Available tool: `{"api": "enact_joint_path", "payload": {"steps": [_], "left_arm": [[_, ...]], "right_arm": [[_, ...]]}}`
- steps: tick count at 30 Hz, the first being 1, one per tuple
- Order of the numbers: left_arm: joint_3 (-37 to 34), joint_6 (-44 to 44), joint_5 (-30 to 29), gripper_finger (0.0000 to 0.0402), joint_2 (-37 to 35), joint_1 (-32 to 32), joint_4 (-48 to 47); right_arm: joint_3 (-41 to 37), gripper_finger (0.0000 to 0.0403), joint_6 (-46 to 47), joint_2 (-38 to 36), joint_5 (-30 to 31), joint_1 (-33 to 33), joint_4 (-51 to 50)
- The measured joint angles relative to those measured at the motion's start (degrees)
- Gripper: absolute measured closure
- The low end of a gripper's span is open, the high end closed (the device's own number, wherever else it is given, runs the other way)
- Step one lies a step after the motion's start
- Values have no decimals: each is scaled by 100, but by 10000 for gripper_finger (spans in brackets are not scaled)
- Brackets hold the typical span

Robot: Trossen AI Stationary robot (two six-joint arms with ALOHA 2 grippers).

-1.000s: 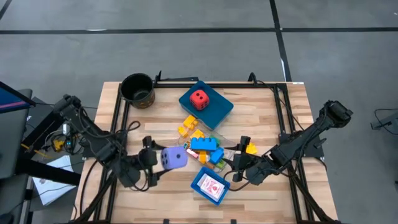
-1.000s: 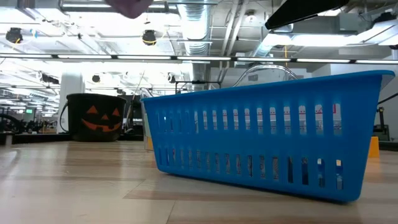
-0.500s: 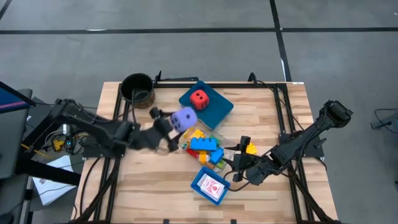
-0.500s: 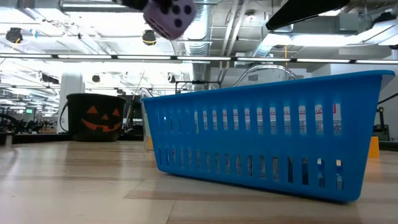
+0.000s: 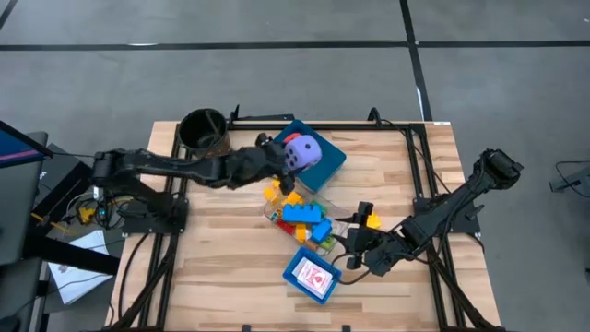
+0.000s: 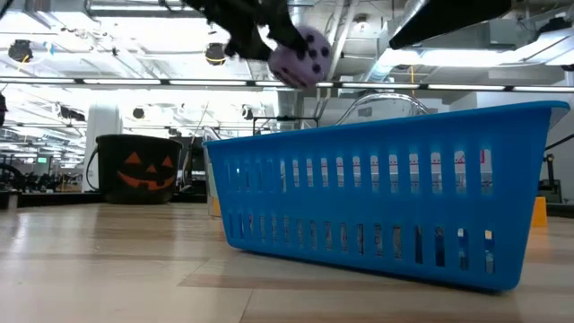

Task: Pick & Place Toys
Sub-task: Put the purple dice into the ocean blue bin

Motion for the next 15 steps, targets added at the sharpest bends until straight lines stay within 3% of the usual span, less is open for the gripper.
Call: {"api": "enact_joint_path", "payload": {"steps": [7,15], "left_arm": [[-2,-467,574,32,936,649,992],[-4,-773,673,35,1739,858,1806]], "right_arm": [[23,198,-2,0,53,114,-40],[81,198,-2,0,68,112,-83]]}}
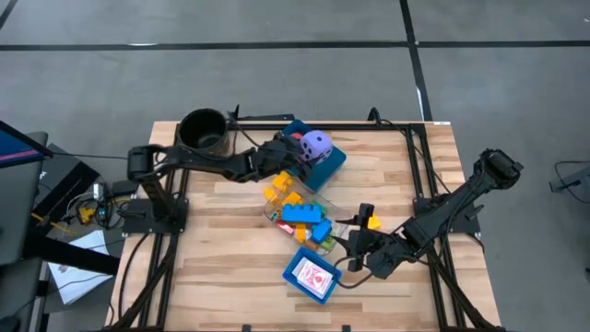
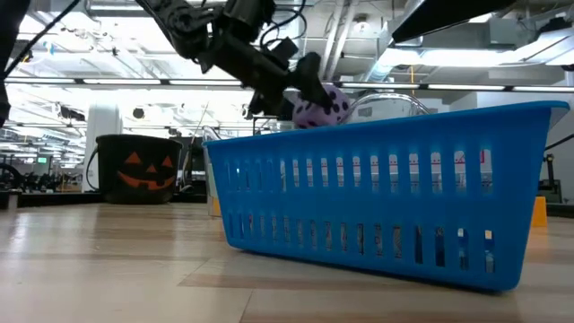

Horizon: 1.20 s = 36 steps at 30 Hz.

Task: Pick & Place Toys
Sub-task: Put the purple dice into the ocean blue bin

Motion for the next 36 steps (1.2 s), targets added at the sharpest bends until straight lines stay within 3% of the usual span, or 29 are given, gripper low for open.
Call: {"api": "enact_joint_path", "payload": {"steps": [36], "left_arm": [[-7,-328,60,27,1230,24,1170]], "right_arm": [[9,198,-2,-2,-17,-9,37]]}}
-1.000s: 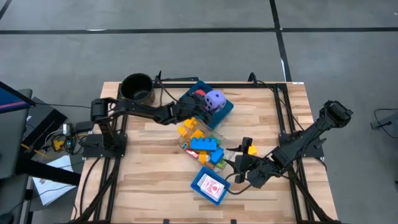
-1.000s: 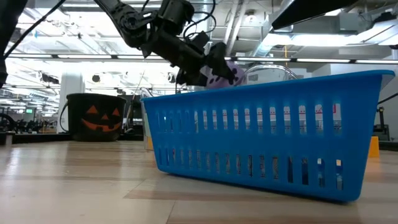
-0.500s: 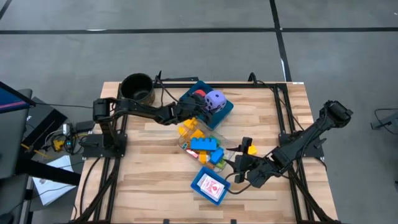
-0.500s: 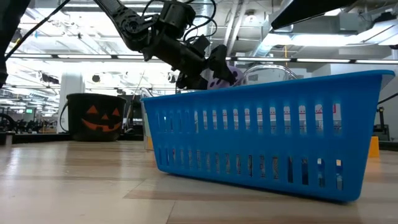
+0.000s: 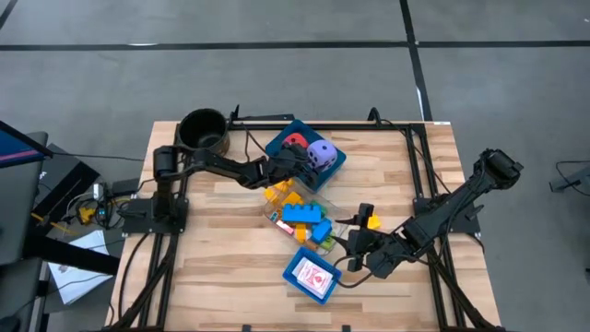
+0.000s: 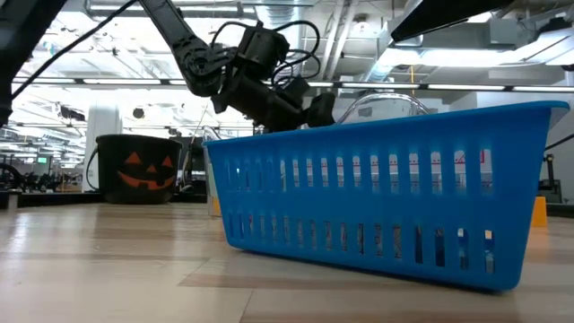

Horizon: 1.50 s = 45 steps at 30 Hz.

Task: Pick & Place Toys
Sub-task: Put the purple dice into the ocean blue bin

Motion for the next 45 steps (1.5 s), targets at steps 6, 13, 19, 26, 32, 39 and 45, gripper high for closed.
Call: {"api": "enact_joint_path", "payload": {"steps": [6,13,19,26,32,39,45], "left_arm": [[4,0,-5,25,54,0,73],[4,4,-20,23,54,54,-89],[4,13,-97,22,54,72,-190],[4,40,-97,5,54,85,-227],[4,50,-97,3,54,83,-235],[4,35,-95,2,54,83,-248],[4,35,-95,2,54,83,-242]], "right_arm": [[0,198,0,0,-2,0,-2],[0,198,2,0,-24,0,0],[0,198,2,0,-44,0,7],[0,198,2,0,-44,0,9],[0,198,2,0,-44,0,13],[0,198,4,0,-44,2,22],[0,198,4,0,-44,1,22]]}}
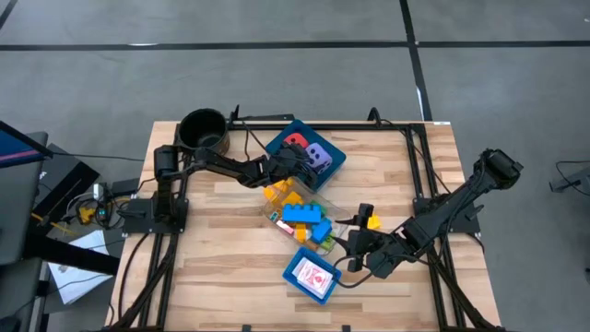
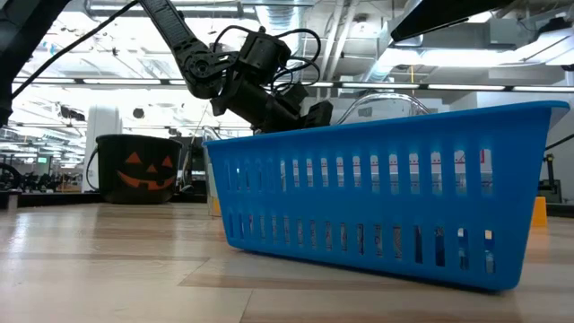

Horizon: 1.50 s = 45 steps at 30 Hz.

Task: Pick & Place Toys
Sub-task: Put the purple dice into the ocean blue bin

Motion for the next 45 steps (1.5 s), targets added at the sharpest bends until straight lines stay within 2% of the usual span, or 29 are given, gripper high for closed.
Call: {"api": "enact_joint_path", "payload": {"steps": [20,27,37,42,45], "left_arm": [[17,-158,-9,2,-271,-40,-88],[15,26,859,2,-271,39,-72],[13,17,961,2,-271,273,-303],[11,18,1137,2,-271,295,-222],[11,313,1139,2,-271,295,27]], "right_arm": [[0,198,7,-2,-2,-1,-3],[0,198,7,-2,-17,-3,-2],[0,198,7,-2,-20,-3,-2],[-2,198,9,-2,-20,-3,-2],[-2,198,15,-2,-20,-3,-2]]}}
